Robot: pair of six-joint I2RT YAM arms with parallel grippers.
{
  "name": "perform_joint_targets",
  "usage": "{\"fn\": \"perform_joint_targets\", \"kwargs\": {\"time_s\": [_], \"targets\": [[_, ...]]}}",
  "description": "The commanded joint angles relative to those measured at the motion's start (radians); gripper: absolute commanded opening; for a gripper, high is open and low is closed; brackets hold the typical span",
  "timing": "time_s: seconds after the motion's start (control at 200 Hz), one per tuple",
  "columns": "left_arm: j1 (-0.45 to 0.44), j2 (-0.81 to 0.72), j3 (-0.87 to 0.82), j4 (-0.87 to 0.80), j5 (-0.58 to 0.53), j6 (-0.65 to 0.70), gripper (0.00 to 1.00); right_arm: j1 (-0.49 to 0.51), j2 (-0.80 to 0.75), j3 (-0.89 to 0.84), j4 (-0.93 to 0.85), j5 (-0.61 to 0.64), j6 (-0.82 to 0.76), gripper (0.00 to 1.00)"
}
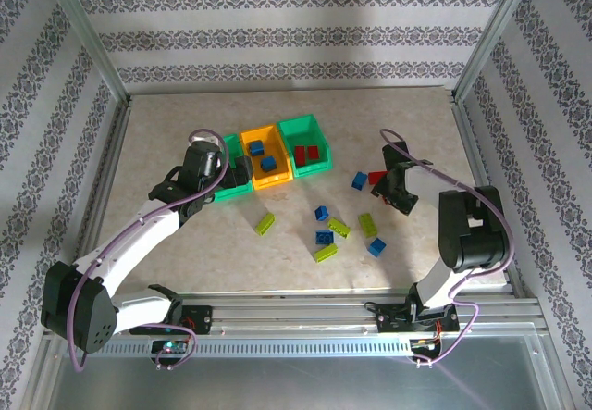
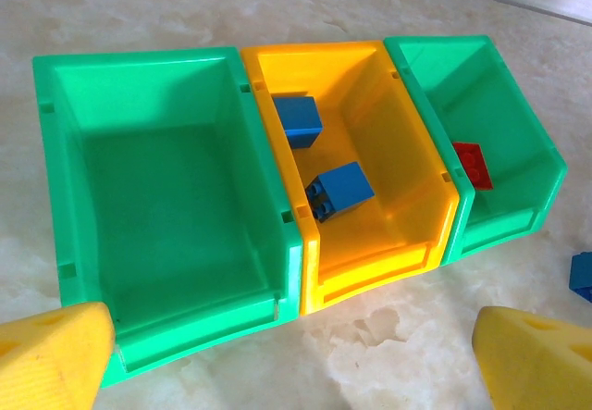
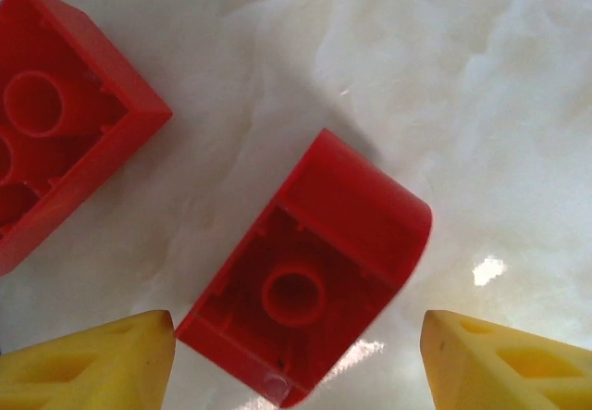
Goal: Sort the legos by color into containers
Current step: Rotate the lego at the middle-right of the table, then pick up the lego from the middle-right of the table.
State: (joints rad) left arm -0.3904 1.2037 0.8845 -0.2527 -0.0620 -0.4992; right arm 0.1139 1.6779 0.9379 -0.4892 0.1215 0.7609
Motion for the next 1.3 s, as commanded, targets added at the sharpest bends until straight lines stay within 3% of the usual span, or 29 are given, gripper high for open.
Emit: {"fn": "perform_joint_targets", "kwargs": {"time_s": [0.0, 0.135, 0.395, 0.575, 0.979, 1.294], "targets": [[0.005, 0.0, 0.003, 0.023, 0.001, -0.003, 1.0, -0.003, 0.025, 0.031, 0.014, 0.008, 0.014, 0.71], [0.004, 0.001, -0.001, 0.024, 0.002, -0.004, 1.0, -0.009, 0.038, 0.031, 0.015, 0.015, 0.011, 0.69], [0.005, 0.007, 0.002, 0.023, 0.002, -0.001, 1.0, -0.011, 0.033, 0.03, 0.004, 0.019, -0.024, 0.43], [0.004, 0.01, 0.006, 0.02, 0.004, -0.003, 1.0, 0.003, -0.033, 0.009, 0.003, 0.013, -0.048, 0.33], [0.005, 0.017, 0.013, 0.021, 0.003, 0.001, 1.0, 0.175, -0.164, 0.107, -0.053, 0.043, -0.119, 0.3], [0.005, 0.019, 0.007, 0.014, 0.011, -0.007, 1.0, 0.365, -0.018, 0.398, -0.057, 0.041, -0.237, 0.3]]}}
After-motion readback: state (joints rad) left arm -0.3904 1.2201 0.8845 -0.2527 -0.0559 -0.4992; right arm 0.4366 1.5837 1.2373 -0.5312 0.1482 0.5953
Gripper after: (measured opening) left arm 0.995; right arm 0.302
